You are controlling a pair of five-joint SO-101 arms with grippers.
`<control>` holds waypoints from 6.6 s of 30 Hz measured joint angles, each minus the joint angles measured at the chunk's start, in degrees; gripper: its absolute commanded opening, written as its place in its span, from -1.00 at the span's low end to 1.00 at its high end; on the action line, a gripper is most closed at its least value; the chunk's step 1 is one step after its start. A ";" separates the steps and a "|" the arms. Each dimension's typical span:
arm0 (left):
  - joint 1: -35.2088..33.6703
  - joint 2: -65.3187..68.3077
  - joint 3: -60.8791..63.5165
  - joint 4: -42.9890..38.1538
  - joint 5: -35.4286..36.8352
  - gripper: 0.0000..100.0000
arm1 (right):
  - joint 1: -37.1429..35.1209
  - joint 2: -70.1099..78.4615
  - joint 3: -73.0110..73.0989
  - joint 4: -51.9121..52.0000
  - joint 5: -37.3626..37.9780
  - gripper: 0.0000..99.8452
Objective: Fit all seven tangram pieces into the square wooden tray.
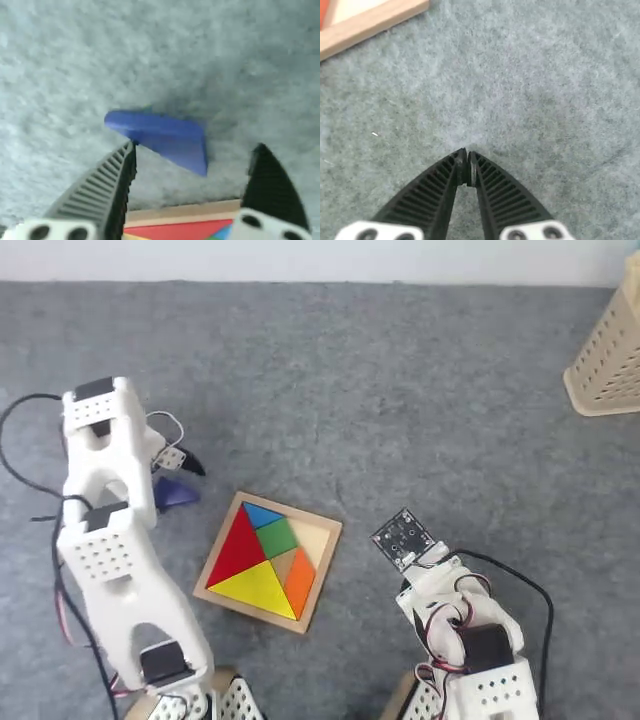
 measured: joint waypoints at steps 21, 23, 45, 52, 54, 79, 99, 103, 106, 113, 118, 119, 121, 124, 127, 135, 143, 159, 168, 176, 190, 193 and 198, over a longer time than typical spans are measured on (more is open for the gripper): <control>1.85 -0.53 -1.85 1.41 -51.69 -0.97 | 0.00 0.00 0.00 0.00 0.00 -0.98; 2.02 -1.58 -1.85 1.41 -53.36 -0.97 | 0.00 0.00 0.00 0.00 0.00 -0.98; 25.05 -28.40 16.18 1.67 -15.91 -0.98 | 0.00 0.00 0.00 0.00 0.00 -0.98; 32.88 -37.01 22.15 0.97 -16.00 -0.98 | 0.00 0.00 0.00 0.00 0.00 -0.98; 35.60 -41.58 25.49 -1.76 -15.65 -0.98 | 0.00 0.00 0.00 0.00 0.00 -0.98; 40.18 -41.49 50.99 -24.09 -5.63 -0.98 | 0.00 0.00 0.00 0.00 0.00 -0.98; 40.26 -41.32 50.81 -24.09 -5.36 -0.97 | 0.00 0.00 0.00 0.00 0.00 -0.98; 40.26 -41.32 48.70 -22.24 -5.45 -0.97 | 0.00 0.00 0.00 0.00 0.00 -0.98; 40.26 -41.32 46.95 -20.22 -5.45 -0.94 | 0.00 0.00 0.00 0.00 0.00 -0.98; 40.26 -41.32 46.51 -19.34 -6.59 -0.79 | 0.00 0.00 0.00 0.00 0.00 -0.98; 40.26 -41.32 46.51 -18.29 -7.47 -0.79 | 0.00 0.00 0.00 0.00 0.00 -0.98; 40.26 -41.32 46.51 -17.58 -7.47 -0.79 | 0.00 0.00 0.00 0.00 0.00 -0.98; 40.26 -41.32 45.98 -16.88 -7.56 -0.79 | 0.00 0.00 0.00 0.00 0.00 -0.98; 40.26 -41.32 42.99 -13.01 -11.08 -0.79 | 0.00 0.00 0.00 0.00 0.00 -0.98; 40.26 -42.81 38.68 -8.79 -14.59 -0.79 | 0.00 0.00 0.00 0.00 0.00 -0.98; 37.01 -58.81 33.23 -1.49 -23.47 -0.79 | 0.00 0.00 0.00 0.00 0.00 -0.98; 19.60 -61.89 47.91 -20.66 -40.97 -0.98 | 0.00 0.00 0.00 0.00 0.00 -0.98; 26.81 -54.95 63.56 -39.38 -52.66 -0.98 | 0.00 0.00 0.00 0.00 0.00 -0.98; 36.22 -54.59 63.91 -37.98 -48.26 -0.98 | 0.00 0.00 0.00 0.00 0.00 -0.98; 39.30 -54.59 63.91 -37.98 -47.30 -0.98 | 0.00 0.00 0.00 0.00 0.00 -0.98; 37.36 -52.04 66.37 -43.87 -47.30 -0.98 | 0.00 0.00 0.00 0.00 0.00 -0.98; 39.56 -51.87 66.90 -43.87 -47.30 -0.98 | 0.00 0.00 0.00 0.00 0.00 -0.98; 43.25 -51.43 66.99 -43.87 -45.10 -0.98 | 0.00 0.00 0.00 0.00 0.00 -0.98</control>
